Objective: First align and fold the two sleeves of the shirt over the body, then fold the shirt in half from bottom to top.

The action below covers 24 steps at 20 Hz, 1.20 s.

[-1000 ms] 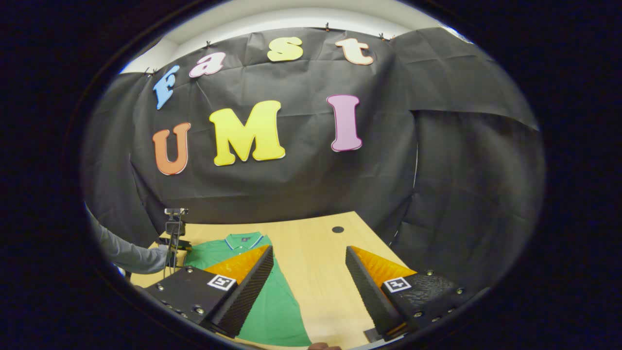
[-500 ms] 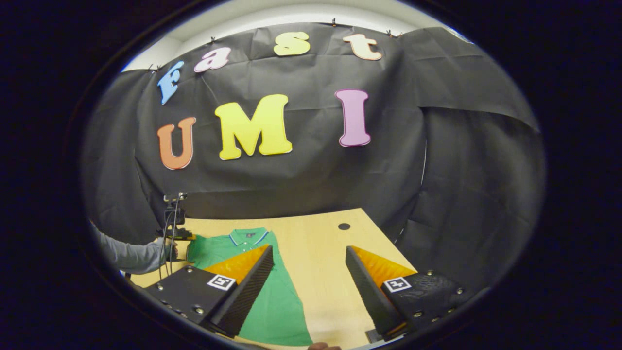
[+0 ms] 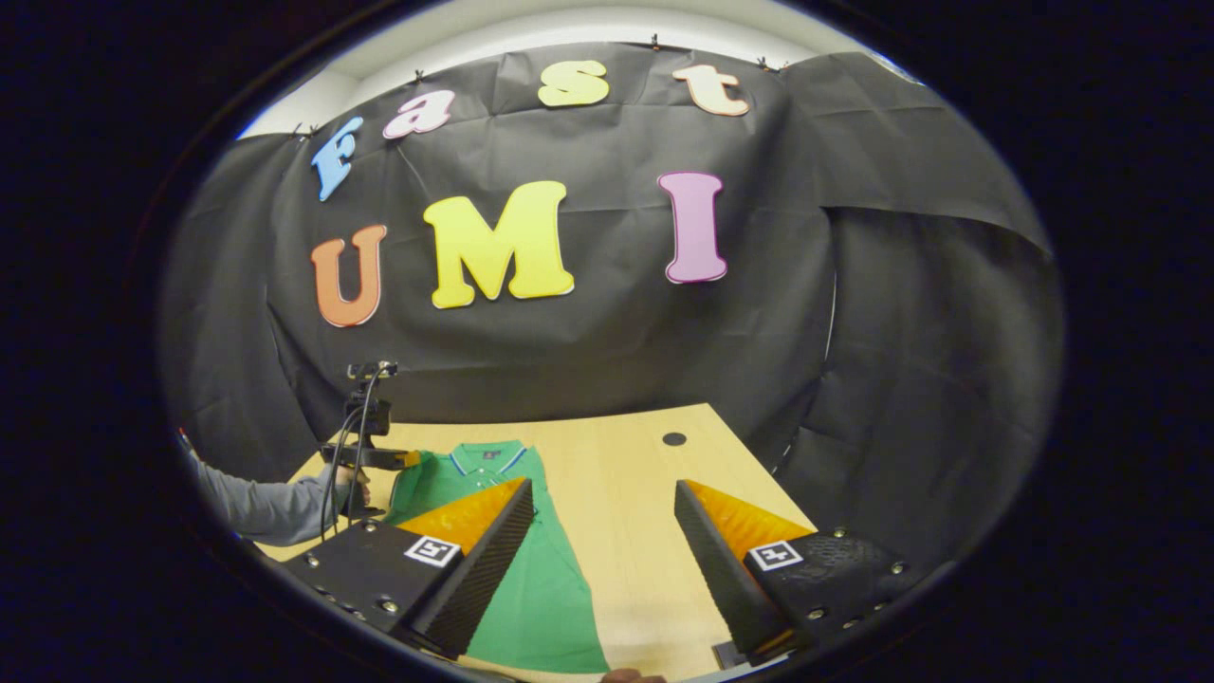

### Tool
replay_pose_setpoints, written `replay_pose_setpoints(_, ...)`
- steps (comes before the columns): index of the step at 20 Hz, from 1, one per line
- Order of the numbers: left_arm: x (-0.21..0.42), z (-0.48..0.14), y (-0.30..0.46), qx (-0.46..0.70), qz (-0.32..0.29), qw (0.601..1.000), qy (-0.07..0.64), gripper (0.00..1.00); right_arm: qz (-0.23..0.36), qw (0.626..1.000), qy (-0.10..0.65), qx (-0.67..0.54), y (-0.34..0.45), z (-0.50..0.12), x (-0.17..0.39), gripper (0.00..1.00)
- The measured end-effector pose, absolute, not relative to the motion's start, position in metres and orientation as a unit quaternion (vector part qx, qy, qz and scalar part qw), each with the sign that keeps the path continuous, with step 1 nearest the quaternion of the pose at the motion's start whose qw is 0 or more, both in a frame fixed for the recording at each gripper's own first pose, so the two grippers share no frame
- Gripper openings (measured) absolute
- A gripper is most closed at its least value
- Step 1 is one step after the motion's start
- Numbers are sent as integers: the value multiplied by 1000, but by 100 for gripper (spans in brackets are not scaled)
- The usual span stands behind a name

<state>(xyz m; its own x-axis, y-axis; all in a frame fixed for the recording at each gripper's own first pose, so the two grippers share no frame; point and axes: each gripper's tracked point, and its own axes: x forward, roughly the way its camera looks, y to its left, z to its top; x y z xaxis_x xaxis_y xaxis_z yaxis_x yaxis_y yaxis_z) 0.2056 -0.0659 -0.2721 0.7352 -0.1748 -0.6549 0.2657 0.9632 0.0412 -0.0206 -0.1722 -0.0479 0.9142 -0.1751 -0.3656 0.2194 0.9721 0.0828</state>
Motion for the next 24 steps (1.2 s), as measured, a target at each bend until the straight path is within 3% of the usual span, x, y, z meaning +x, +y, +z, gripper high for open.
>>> replay_pose_setpoints(12, 189, -285, -117, 53, -181, 913, 361, 0, -108, 975, 178, 75, -179, -49, -20, 94)
replay_pose_setpoints(15, 177, -278, -108, 71, -174, 917, 353, 100, -102, 976, 182, 67, -175, -54, -23, 94)
replay_pose_setpoints(24, 84, -169, -65, 52, -172, 953, 244, 100, -59, 979, 177, 81, -147, -61, -27, 95)
